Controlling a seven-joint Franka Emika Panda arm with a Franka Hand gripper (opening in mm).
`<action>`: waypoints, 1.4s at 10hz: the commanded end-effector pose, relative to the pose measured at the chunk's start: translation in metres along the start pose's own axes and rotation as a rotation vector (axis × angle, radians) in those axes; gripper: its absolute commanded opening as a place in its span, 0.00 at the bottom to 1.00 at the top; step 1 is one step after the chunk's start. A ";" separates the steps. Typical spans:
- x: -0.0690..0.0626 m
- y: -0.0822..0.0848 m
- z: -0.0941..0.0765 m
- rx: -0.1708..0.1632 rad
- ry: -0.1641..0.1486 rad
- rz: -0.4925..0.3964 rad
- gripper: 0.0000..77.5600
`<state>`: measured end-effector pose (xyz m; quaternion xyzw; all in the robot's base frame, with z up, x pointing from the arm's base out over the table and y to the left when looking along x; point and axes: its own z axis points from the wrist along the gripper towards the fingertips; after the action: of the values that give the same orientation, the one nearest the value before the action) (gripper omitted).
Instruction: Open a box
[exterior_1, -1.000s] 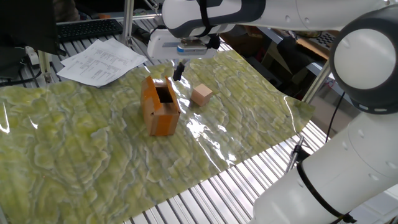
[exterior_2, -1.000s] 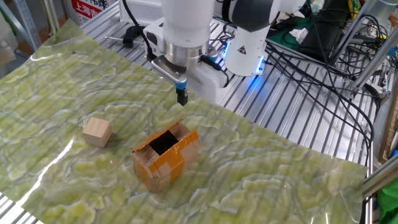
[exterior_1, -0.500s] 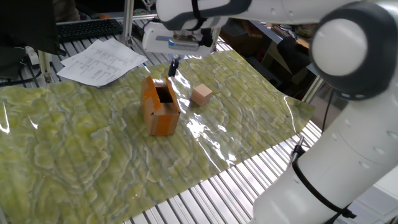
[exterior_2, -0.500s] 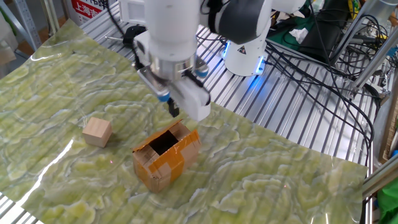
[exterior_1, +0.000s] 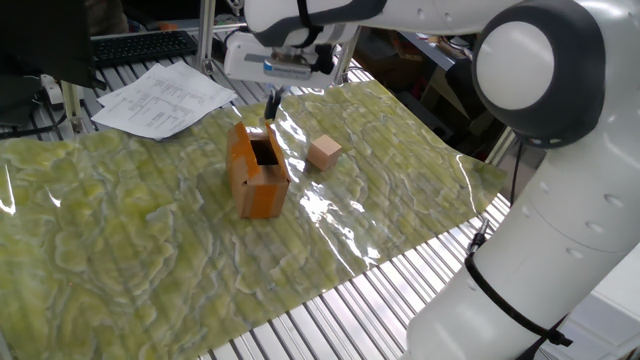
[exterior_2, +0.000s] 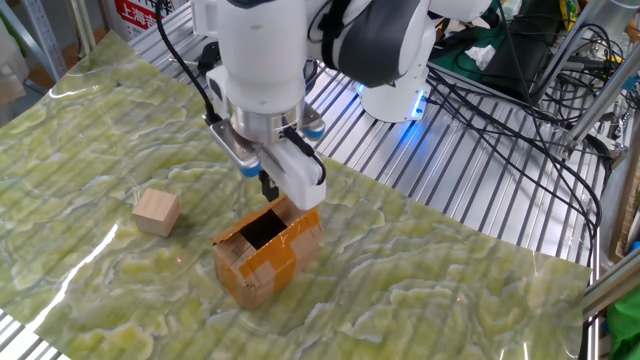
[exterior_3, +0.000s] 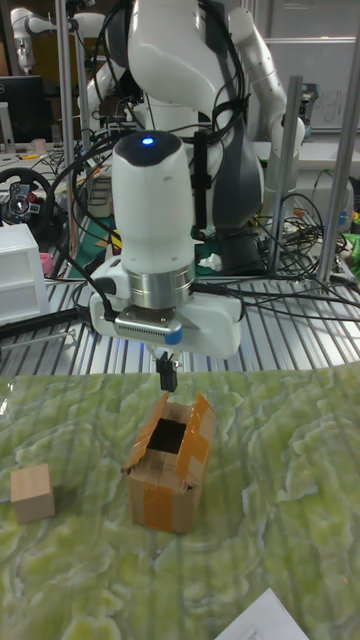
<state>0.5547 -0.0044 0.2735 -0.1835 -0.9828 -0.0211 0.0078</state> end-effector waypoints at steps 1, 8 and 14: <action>-0.001 0.000 0.002 -0.009 0.000 0.007 0.00; -0.001 0.000 0.002 -0.017 0.009 0.055 0.00; -0.007 0.001 0.018 -0.016 -0.008 0.064 0.00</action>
<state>0.5579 -0.0043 0.2608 -0.2157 -0.9761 -0.0275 0.0056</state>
